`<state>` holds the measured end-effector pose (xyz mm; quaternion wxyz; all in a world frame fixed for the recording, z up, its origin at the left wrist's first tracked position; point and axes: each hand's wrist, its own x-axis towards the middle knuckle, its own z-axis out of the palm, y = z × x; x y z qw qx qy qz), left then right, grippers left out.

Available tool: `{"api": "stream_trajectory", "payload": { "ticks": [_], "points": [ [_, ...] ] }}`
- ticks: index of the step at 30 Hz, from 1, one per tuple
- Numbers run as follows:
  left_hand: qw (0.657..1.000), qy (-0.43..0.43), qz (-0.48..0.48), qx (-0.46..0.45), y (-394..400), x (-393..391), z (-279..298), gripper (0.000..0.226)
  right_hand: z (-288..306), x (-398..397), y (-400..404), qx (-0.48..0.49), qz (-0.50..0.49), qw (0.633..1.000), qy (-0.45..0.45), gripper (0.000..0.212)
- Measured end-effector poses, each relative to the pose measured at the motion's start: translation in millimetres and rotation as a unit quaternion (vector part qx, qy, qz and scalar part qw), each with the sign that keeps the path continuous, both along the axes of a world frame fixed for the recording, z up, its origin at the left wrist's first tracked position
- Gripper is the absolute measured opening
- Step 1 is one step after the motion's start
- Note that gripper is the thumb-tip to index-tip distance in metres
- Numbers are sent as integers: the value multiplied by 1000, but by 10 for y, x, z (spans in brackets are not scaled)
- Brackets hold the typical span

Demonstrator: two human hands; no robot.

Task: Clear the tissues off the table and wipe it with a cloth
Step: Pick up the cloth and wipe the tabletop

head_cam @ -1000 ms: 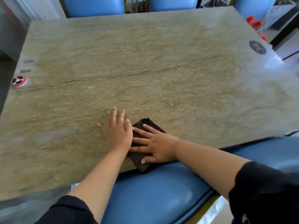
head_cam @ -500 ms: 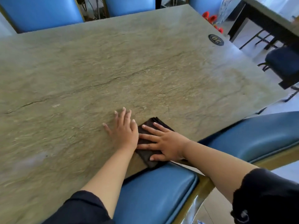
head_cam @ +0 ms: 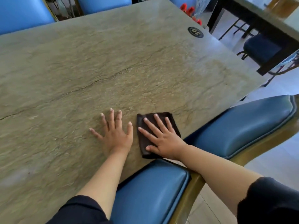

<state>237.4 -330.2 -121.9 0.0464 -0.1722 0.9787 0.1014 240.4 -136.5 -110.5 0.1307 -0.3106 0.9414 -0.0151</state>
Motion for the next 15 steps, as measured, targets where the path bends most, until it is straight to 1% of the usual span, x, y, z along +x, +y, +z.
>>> {"api": "stream_trajectory", "payload": {
  "ticks": [1,2,3,5,7,9,11,12,13,14,15],
  "points": [
    [1000,6,3,6,4,4,8,64,-13,40,19,-1,61,998,9,66],
    [1000,8,4,11,7,8,16,63,-13,23,42,5,93,996,6,65],
    [1000,7,4,13,8,13,26,62,-8,-18,65,13,96,995,1,65],
    [1000,-1,1,16,18,15,48,60,15,-111,103,13,39,999,-1,66],
    [1000,-2,5,26,18,21,70,58,12,-257,161,-1,-78,997,-2,66],
    [999,1,8,41,11,19,80,56,8,-427,208,-10,-209,978,-16,66],
    [999,7,7,51,17,18,68,53,22,-579,176,-21,-309,950,-43,65],
    [998,13,9,57,25,10,59,52,30,-640,125,-23,-332,941,-55,65],
    [998,20,17,63,36,-4,58,51,31,-685,66,-19,-331,942,-58,65],
    [997,26,30,69,53,-33,61,49,24,-714,12,-13,-300,952,-54,65],
    [996,33,49,73,74,-79,54,48,18,-734,-30,-9,-241,969,-47,65]
  ]
}}
